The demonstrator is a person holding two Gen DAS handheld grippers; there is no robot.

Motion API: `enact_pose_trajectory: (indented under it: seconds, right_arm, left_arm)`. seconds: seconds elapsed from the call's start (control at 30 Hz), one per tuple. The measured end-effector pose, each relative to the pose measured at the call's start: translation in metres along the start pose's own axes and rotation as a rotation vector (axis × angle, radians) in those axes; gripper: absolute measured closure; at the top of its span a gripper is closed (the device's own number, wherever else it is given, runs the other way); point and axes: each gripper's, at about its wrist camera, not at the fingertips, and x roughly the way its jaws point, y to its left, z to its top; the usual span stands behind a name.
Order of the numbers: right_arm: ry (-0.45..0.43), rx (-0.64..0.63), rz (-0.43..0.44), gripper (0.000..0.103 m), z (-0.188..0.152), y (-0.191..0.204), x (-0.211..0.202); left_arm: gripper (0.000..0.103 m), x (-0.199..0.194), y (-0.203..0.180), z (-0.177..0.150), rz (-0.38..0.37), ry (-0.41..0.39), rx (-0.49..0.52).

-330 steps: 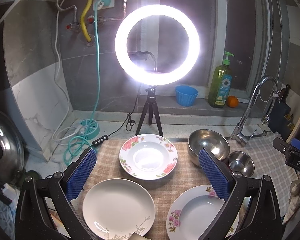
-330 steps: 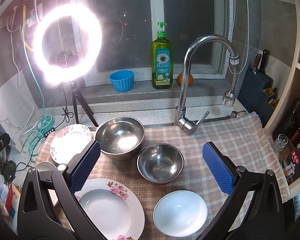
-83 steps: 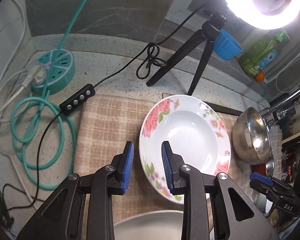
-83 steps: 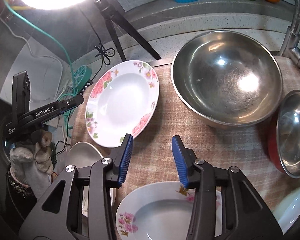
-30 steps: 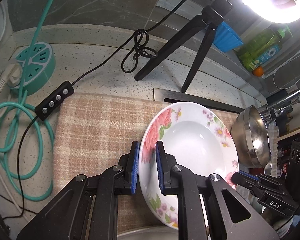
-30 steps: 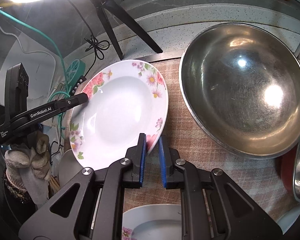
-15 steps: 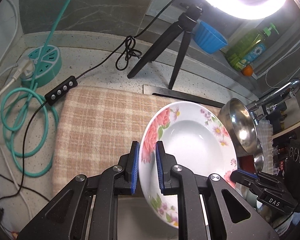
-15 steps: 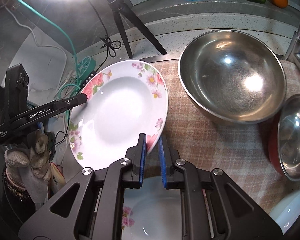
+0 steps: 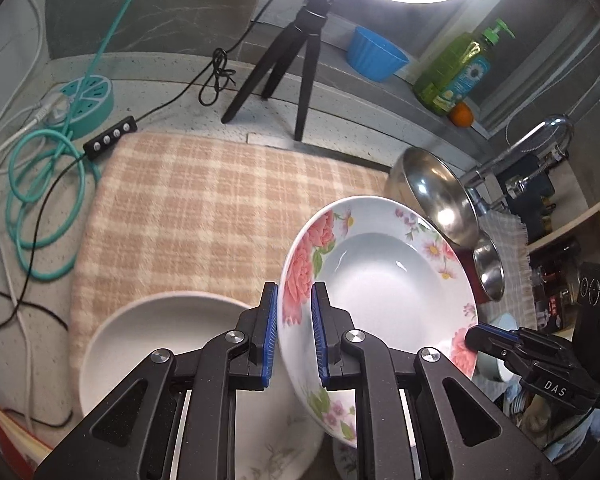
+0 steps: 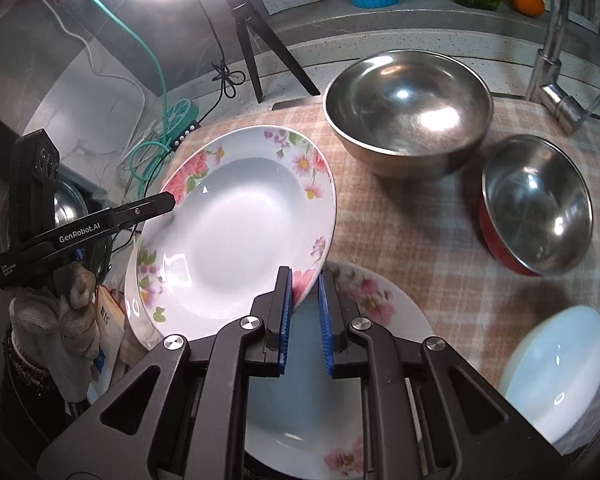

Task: Organize plates and bowls
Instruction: 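Lift the pink-rose plate with the right gripper onto the pink-flower plate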

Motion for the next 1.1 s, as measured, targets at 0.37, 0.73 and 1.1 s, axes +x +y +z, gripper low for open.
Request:
enact_pose_trajectory:
  seconds: [0.37, 0.73, 1.1]
  right_arm:
    - [0.034, 0.005, -0.024, 0.090, -0.042, -0.026, -0.020]
    - [0.091, 0.024, -0.048, 0.090, -0.068, -0.050, -0.020]
    - [0.100, 0.038, -0.065, 0.090, -0.082, -0.061, -0.019]
  left_arm:
    - [0.089, -0.010, -0.032, -0.046, -0.035, 0.016, 0.012]
    - [0.089, -0.003, -0.049, -0.087, -0.059, 0.090, 0.009]
    - [0.089, 0.006, -0.056, -0.110, -0.035, 0.154, 0.055]
